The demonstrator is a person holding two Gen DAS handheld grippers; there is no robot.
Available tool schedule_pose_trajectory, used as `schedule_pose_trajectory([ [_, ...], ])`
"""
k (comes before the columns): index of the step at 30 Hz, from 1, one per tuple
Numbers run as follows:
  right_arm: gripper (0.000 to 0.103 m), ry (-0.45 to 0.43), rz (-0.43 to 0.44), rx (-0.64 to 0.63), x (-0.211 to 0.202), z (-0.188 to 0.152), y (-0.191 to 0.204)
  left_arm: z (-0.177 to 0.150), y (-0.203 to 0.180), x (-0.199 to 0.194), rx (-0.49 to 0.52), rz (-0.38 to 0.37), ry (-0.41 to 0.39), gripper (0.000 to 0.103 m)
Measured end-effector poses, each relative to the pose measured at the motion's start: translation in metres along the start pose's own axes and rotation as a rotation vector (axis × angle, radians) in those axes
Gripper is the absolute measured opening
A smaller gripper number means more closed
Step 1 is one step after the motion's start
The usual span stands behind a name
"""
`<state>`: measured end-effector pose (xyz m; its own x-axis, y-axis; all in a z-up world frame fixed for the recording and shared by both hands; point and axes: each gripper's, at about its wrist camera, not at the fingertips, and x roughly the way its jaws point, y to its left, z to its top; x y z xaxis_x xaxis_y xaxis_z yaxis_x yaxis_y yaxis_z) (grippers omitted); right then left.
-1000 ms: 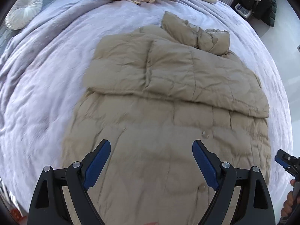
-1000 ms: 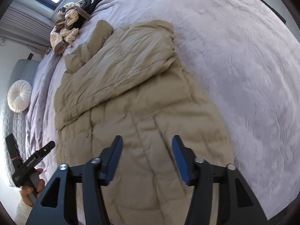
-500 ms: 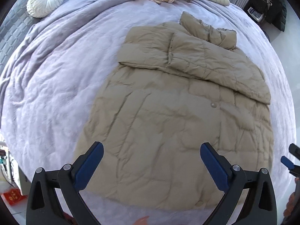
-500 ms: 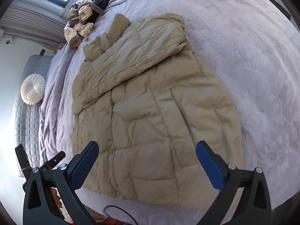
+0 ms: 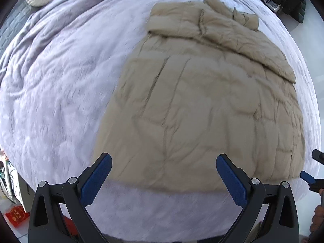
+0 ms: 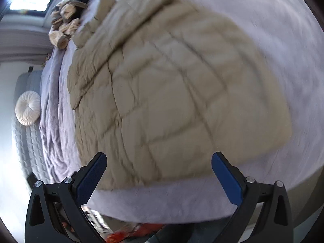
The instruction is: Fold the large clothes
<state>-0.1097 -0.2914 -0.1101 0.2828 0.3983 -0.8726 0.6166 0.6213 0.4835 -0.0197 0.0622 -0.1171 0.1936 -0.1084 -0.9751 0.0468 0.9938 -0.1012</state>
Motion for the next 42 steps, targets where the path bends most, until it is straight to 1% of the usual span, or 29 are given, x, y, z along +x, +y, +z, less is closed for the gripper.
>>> schedule_pose_trajectory([
  [3, 0.103, -0.012, 0.005, 0.047, 0.002, -0.019, -0.007, -0.018, 0.029, 0.002, -0.065, -0.040, 0.023, 0.103],
  [7, 0.103, -0.016, 0.028, 0.123, 0.004, -0.032, -0.022, -0.041, 0.067, 0.007, -0.162, -0.082, 0.056, 0.103],
  [9, 0.103, -0.016, 0.042, 0.156, 0.004, -0.036, -0.030, -0.049, 0.079, 0.010, -0.189, -0.100, 0.068, 0.103],
  [12, 0.103, -0.022, 0.046, 0.191, 0.004, -0.044, -0.039, -0.058, 0.088, 0.020, -0.233, -0.159, 0.101, 0.103],
  [14, 0.103, -0.028, 0.043, 0.200, 0.002, -0.049, -0.043, -0.063, 0.088, 0.027, -0.257, -0.217, 0.126, 0.103],
  [16, 0.103, -0.035, 0.040, 0.230, 0.003, -0.053, -0.051, -0.066, 0.085, 0.033, -0.267, -0.260, 0.138, 0.103],
  [20, 0.103, -0.040, 0.072, 0.312, 0.004, -0.064, -0.069, -0.065, 0.078, 0.039, -0.252, -0.294, 0.151, 0.103],
  [25, 0.103, -0.079, 0.120, 0.376, 0.002, -0.075, -0.087, -0.061, 0.075, 0.049, -0.258, -0.346, 0.170, 0.103],
  [30, 0.103, -0.125, 0.179, 0.434, 0.001, -0.077, -0.103, -0.054, 0.070, 0.061, -0.242, -0.334, 0.174, 0.103],
  [34, 0.103, -0.147, 0.197, 0.467, 0.002, -0.071, -0.113, -0.051, 0.065, 0.076, -0.284, -0.362, 0.205, 0.103],
  [38, 0.103, -0.158, 0.208, 0.479, 0.009, -0.053, -0.121, -0.047, 0.060, 0.087, -0.309, -0.362, 0.216, 0.103],
  [42, 0.103, -0.145, 0.248, 0.503, 0.022, -0.033, -0.129, -0.040, 0.051, 0.094, -0.308, -0.361, 0.213, 0.103],
])
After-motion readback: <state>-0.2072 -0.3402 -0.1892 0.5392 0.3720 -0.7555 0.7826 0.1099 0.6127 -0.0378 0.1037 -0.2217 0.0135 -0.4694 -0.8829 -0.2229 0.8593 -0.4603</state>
